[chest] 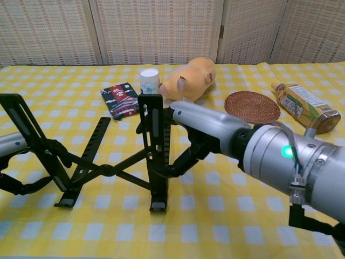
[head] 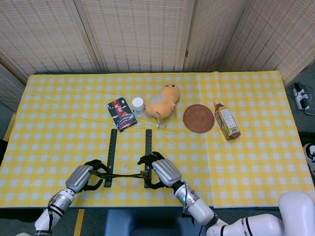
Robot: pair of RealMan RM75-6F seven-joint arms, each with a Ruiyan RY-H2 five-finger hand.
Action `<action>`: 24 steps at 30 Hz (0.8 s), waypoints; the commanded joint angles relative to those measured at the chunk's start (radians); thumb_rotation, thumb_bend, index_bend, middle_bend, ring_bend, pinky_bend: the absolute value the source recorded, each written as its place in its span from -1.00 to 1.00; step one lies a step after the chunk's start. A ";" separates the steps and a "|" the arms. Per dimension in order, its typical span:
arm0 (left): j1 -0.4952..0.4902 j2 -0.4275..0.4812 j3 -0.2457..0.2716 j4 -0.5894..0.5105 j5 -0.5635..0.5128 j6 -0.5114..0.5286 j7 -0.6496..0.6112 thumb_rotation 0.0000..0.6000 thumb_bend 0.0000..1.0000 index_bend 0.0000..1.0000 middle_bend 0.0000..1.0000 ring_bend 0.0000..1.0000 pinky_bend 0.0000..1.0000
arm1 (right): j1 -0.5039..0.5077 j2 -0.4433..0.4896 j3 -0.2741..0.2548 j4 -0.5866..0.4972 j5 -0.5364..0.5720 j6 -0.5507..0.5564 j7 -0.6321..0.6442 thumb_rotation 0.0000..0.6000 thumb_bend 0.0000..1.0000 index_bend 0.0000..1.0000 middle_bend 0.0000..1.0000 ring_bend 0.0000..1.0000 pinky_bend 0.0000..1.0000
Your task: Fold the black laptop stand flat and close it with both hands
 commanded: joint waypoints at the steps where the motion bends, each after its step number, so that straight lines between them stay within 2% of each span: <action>1: 0.000 0.016 0.007 -0.006 0.017 0.005 -0.015 1.00 -0.05 -0.43 -0.45 -0.77 -0.62 | -0.002 -0.002 -0.001 0.002 -0.011 0.003 0.001 1.00 -0.25 -0.67 -0.65 -0.75 -0.90; 9: 0.000 0.087 0.023 -0.040 0.053 0.016 -0.029 1.00 -0.08 -0.51 -0.58 -0.91 -0.78 | 0.001 -0.034 0.035 0.032 -0.024 0.015 0.020 1.00 -0.25 -0.92 -0.70 -0.78 -0.90; 24: 0.021 0.132 0.017 -0.049 0.086 0.079 -0.080 1.00 -0.09 -0.52 -0.59 -0.92 -0.80 | 0.032 -0.108 0.153 0.142 0.040 0.066 -0.002 1.00 -0.25 -1.00 -0.77 -0.78 -0.90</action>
